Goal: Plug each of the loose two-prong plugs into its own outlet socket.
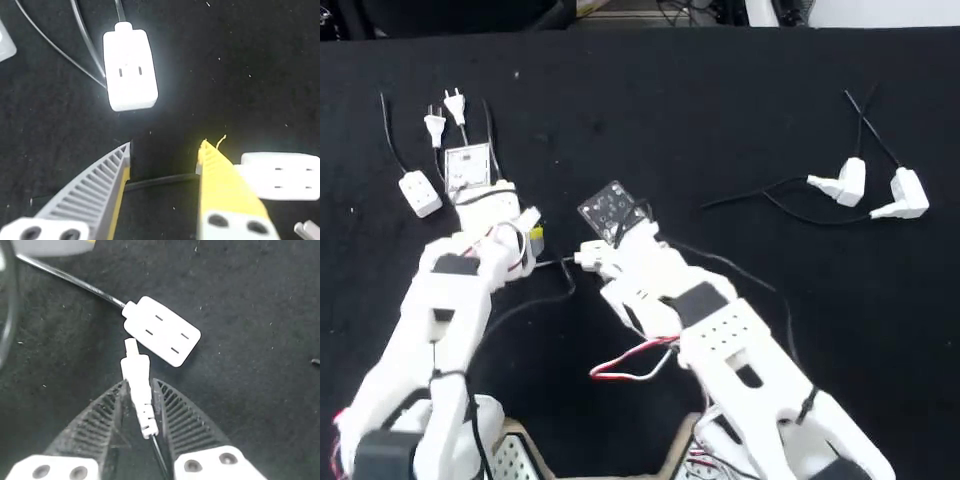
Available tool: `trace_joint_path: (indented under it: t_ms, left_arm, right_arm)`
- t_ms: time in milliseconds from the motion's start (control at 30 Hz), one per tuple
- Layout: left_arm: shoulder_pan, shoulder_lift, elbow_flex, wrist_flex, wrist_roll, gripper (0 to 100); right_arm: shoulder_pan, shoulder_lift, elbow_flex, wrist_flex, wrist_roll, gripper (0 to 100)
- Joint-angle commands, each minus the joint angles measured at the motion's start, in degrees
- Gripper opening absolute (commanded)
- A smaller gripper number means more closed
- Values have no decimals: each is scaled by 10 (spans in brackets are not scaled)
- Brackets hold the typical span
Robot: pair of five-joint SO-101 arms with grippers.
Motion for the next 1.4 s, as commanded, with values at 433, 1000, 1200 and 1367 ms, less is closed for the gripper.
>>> trace_joint_path:
  t_ms: [433,1000,1200,1367]
  left_arm:
    - [84,-374,175,-1,3,220]
    - [139,-486,241,-1,-41,220]
    - [138,-489,242,-1,-41,220]
    - [138,-489,242,-1,-41,220]
  right_arm:
    - [-60,-234,125,-82,-21,10]
    - [-57,-262,119,-81,-22,10]
    - [-57,-262,116,-84,-62,10]
    - [-57,-262,112,-84,-76,10]
